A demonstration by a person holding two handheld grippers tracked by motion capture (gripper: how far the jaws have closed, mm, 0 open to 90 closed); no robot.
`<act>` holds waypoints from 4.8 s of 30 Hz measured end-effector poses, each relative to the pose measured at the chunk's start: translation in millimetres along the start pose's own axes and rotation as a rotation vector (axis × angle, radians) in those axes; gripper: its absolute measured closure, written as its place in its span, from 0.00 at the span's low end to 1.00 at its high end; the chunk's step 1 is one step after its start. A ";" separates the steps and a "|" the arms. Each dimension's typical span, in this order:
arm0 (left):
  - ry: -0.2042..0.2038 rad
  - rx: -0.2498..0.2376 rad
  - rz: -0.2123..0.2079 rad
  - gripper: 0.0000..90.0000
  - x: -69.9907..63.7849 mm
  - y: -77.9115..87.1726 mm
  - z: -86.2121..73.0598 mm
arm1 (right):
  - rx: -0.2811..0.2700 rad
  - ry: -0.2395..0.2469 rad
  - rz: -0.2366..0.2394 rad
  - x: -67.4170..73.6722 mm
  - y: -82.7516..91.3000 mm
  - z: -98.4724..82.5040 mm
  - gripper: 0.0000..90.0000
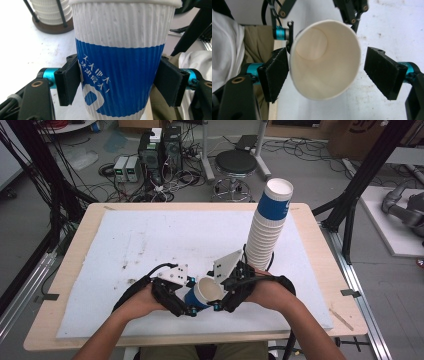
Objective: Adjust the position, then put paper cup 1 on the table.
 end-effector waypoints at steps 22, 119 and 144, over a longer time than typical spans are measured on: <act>0.138 -0.307 0.148 0.29 28.0 27.6 -7.8 | -0.450 -0.305 -0.171 -13.7 41.0 -48.3 0.23; 0.207 -0.593 0.538 0.28 131.1 116.8 -19.3 | -0.507 -0.498 -0.454 -19.0 77.4 -152.8 0.23; 0.405 -0.383 0.636 0.28 182.4 99.5 -97.3 | -0.506 -0.501 -0.448 -18.3 75.0 -155.1 0.23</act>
Point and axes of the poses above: each handheld gripper's, and its own axes: y roughly backward along the jaws, z roughly out of its top, x roughly to its left, the point moved 10 cm from there along -y, roughly forward along the jaws, and after that the axes turned 4 degrees about z, right-handed, at the moved point
